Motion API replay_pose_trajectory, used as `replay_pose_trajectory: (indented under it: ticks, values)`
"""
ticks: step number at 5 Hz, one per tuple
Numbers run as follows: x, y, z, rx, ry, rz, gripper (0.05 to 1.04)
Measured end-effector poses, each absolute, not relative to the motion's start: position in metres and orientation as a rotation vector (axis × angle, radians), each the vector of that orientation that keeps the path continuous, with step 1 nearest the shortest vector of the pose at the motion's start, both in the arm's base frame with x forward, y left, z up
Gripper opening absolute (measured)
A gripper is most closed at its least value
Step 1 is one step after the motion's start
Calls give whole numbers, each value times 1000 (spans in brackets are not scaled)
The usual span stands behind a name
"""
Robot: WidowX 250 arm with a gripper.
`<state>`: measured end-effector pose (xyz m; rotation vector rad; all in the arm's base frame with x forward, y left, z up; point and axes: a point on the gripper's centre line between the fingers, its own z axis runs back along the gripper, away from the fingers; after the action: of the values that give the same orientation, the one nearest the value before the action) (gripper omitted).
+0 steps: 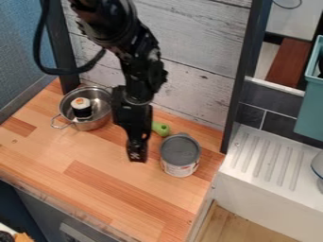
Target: Take roll out of the pot and put it on the bottom right side of the table
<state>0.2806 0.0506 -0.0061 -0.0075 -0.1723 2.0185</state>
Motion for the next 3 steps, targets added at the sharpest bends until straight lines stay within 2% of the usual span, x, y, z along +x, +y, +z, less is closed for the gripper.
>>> replay_pose_trajectory:
  ticks: [2,3]
  values:
    - [275,105,14,-13,-221,2230,999]
    - [286,130,20,-10,-279,2292,999]
